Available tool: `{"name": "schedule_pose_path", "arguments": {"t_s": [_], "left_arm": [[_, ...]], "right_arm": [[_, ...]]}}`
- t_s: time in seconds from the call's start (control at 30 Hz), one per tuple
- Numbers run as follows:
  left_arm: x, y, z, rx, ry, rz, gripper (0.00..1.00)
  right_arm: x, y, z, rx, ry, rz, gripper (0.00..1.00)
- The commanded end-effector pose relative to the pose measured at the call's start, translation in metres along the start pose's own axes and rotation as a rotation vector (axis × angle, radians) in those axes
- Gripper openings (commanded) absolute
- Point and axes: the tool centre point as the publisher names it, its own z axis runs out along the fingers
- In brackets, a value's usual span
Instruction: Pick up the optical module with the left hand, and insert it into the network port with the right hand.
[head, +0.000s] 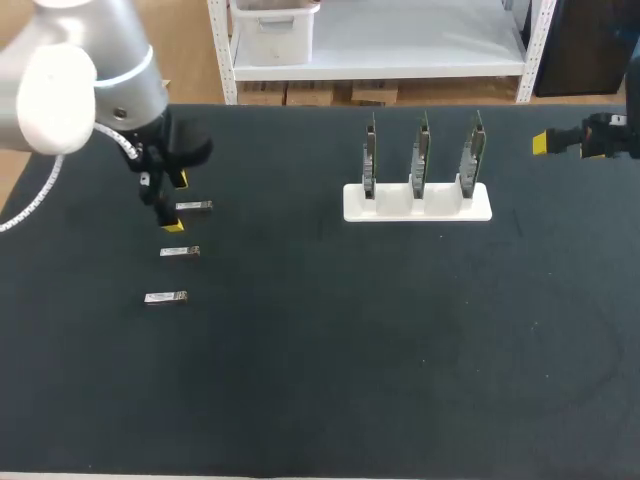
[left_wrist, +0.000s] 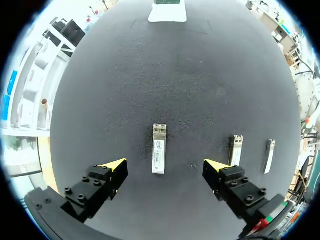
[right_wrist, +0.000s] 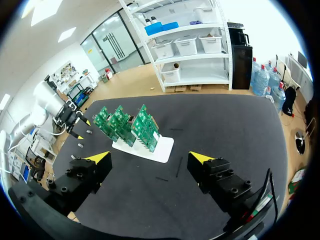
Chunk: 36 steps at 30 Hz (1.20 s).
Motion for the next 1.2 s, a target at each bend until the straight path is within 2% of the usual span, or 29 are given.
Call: {"name": "schedule_pose_path", "arguments": {"t_s": [0.03,0.3,0.33,0.37,0.4,0.43,0.47,0.97,1.2], "left_arm": [[-0.002,0.004,0.005,0.013,0.014,0.003,1.00],[-0.001,-0.002,0.011,0.026,0.037,0.015,1.00],[-0.001,-0.002,0.012,0.032,0.033,0.013,0.87],[-0.002,-0.002,0.011,0.032,0.033,0.011,0.46],[-0.002,-0.002,0.011,0.032,0.032,0.011,0.33],[-0.002,-0.002,0.011,0.032,0.031,0.012,0.09],[-0.002,-0.002,0.011,0.032,0.031,0.014,0.00],[-0.005,0.005,0.006,0.008,0.001,-0.004,0.00],[-0.010,0.014,-0.005,-0.021,-0.058,-0.059,0.00]], "right_arm": [[0.000,0.000,0.000,0.000,0.000,0.000,1.00],[0.000,0.000,0.000,0.000,0.000,0.000,1.00],[0.000,0.000,0.000,0.000,0.000,0.000,1.00],[0.000,0.000,0.000,0.000,0.000,0.000,1.00],[0.000,0.000,0.000,0.000,0.000,0.000,1.00],[0.000,0.000,0.000,0.000,0.000,0.000,1.00],[0.000,0.000,0.000,0.000,0.000,0.000,1.00],[0.000,0.000,0.000,0.000,0.000,0.000,1.00],[0.000,0.000,0.000,0.000,0.000,0.000,1.00]]}}
